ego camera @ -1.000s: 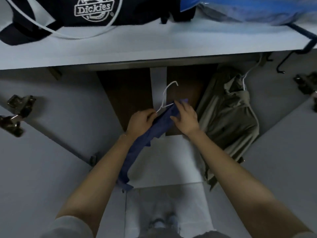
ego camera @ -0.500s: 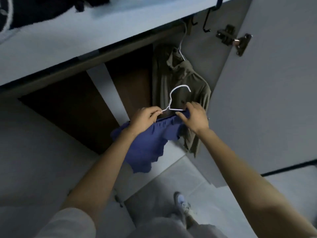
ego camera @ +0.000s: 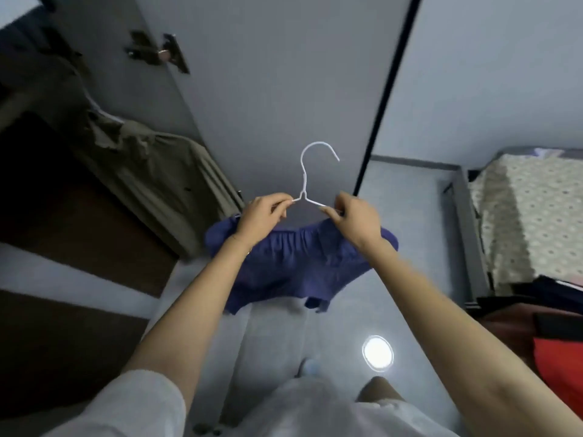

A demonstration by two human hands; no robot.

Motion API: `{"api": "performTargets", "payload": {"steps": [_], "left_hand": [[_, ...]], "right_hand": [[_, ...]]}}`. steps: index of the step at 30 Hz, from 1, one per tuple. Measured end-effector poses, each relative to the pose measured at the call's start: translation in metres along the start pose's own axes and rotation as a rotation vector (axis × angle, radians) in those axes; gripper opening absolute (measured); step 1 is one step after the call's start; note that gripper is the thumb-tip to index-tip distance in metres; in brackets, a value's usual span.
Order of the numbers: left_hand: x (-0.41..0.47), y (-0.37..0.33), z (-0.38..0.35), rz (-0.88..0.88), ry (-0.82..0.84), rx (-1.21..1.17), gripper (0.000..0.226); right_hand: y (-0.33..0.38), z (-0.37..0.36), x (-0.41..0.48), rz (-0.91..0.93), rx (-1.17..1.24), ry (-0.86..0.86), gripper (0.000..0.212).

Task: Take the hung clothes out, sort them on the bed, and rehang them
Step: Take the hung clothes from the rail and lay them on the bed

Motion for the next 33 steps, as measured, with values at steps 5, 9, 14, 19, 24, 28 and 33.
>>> {"api": "performTargets", "payload": {"steps": [5,9,14,19,24,28,33], "left_hand": [[0.047,-0.101,-0.084,-0.166,0.117,0.047,0.018],[0.070,-0.191,-0.162,-0.296,0.232,0.077,0.020],[0.083,-0.310,-0.266,-0.461,0.380,0.082,0.020],[0.076,-0.420,-0.364,-0.638,0.487,0.040,0.021],[0.057,-0.515,-0.453,-0.824,0.631,0.045,0.020],[0.044,-0.585,-0.513,-0.959,0.729,0.075,0.019],[0.044,-0.665,-0.585,-1.040,0.810,-0.020,0.015]], "right_hand": [[-0.105,0.062,-0.068,-0.239,0.088,-0.178,0.043],[-0.186,0.111,-0.137,-0.407,0.109,-0.312,0.046],[-0.282,0.170,-0.231,-0.621,0.096,-0.444,0.044],[-0.358,0.215,-0.328,-0.802,0.072,-0.601,0.041],[-0.414,0.240,-0.420,-0.986,0.086,-0.727,0.042],[-0.456,0.259,-0.477,-1.110,0.096,-0.805,0.040],[-0.508,0.293,-0.531,-1.222,0.082,-0.878,0.043]]}}
Point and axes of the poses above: each hand's wrist, its own x-axis towards the middle knuckle, its own z-axis out of the back of the hand, y = z × x, the point moved 4 cm from there along x, towards the middle knuckle, and after that the axes turned 12 degrees about y, right-handed, at the moved point
